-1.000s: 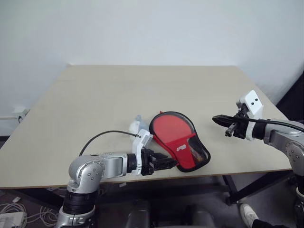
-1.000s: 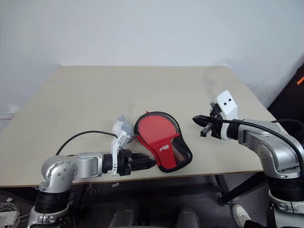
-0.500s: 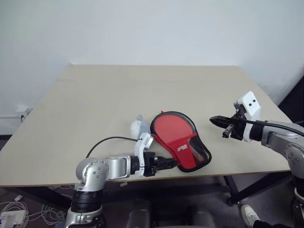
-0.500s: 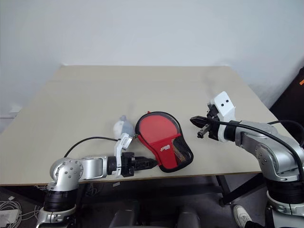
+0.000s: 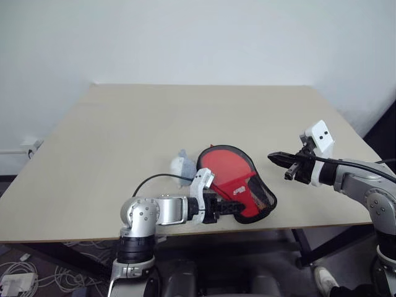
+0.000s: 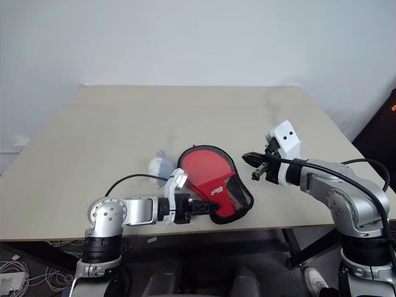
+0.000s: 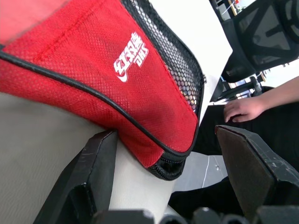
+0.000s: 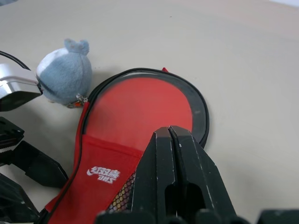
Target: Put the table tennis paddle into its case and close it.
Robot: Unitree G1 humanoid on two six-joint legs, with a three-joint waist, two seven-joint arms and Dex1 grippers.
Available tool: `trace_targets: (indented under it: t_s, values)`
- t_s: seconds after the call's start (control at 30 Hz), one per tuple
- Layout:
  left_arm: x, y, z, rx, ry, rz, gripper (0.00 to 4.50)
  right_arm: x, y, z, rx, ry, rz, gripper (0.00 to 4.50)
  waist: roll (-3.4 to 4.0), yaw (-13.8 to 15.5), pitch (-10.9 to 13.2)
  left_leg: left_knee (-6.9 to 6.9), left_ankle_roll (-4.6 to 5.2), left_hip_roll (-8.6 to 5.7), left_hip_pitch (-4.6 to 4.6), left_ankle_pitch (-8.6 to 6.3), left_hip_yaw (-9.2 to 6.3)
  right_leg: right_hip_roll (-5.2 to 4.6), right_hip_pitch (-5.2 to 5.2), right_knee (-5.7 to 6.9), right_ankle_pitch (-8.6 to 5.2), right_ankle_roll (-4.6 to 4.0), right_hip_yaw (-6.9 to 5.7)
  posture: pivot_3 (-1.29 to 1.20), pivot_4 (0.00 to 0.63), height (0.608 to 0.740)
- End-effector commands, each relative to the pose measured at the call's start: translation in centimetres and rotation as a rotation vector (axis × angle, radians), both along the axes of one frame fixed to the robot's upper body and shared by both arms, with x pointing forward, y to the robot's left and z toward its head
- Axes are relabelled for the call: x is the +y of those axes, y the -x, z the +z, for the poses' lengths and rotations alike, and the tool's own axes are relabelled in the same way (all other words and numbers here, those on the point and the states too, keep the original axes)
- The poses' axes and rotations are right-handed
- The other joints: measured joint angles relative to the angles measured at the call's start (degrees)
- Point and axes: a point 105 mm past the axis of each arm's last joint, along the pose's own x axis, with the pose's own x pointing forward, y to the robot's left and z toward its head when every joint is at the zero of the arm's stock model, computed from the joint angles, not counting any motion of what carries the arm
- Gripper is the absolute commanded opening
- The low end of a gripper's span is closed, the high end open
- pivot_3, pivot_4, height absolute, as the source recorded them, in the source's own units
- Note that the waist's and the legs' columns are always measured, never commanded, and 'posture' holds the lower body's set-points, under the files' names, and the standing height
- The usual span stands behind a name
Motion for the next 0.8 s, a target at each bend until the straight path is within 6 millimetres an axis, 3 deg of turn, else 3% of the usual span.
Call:
trace_targets:
  t_s: [0.03,0.33,0.43,0.7,0.8]
  values:
    - [0.0,-0.9,-0.2,0.019,-0.054,0.038,3.51,0.2,-0.1,1.5,-0.06,-0.011,0.005,0.0,0.0,0.0,0.0,0.0,0.0,0.0,0.0,0.0,-0.01,0.0,0.0,0.0,0.0,0.0,0.0,0.0,0.0,0.654]
    - [0.3,-1.8,-0.5,0.074,-0.084,0.073,3.51,0.1,-0.4,1.5,-0.063,-0.014,-0.01,0.0,0.0,0.0,0.0,0.01,0.0,-0.02,0.0,0.0,-0.07,-0.01,0.04,-0.02,0.0,0.0,-0.03,0.0,0.0,0.654]
    - [0.5,-1.9,-1.0,0.098,-0.106,0.082,2.93,0.2,-0.5,1.6,-0.068,-0.019,-0.01,0.0,0.01,-0.01,0.0,0.01,0.0,-0.02,0.0,0.0,-0.08,-0.01,0.04,-0.02,0.0,0.0,-0.03,0.0,0.0,0.654]
    - [0.7,-1.9,-1.6,0.13,-0.132,0.075,0.02,0.4,-0.7,1.9,-0.076,-0.032,-0.013,0.0,0.02,-0.04,0.0,0.0,0.0,-0.02,0.0,0.0,-0.1,-0.02,0.02,-0.02,0.0,0.0,-0.03,0.0,0.0,0.654]
    - [0.9,-1.9,-1.8,0.13,-0.157,0.063,0.02,0.5,-0.7,2.0,-0.078,-0.035,-0.013,0.0,0.03,-0.02,0.0,0.0,0.0,-0.02,-0.01,0.0,-0.12,-0.03,0.02,-0.03,0.0,0.0,-0.04,0.0,0.0,0.654]
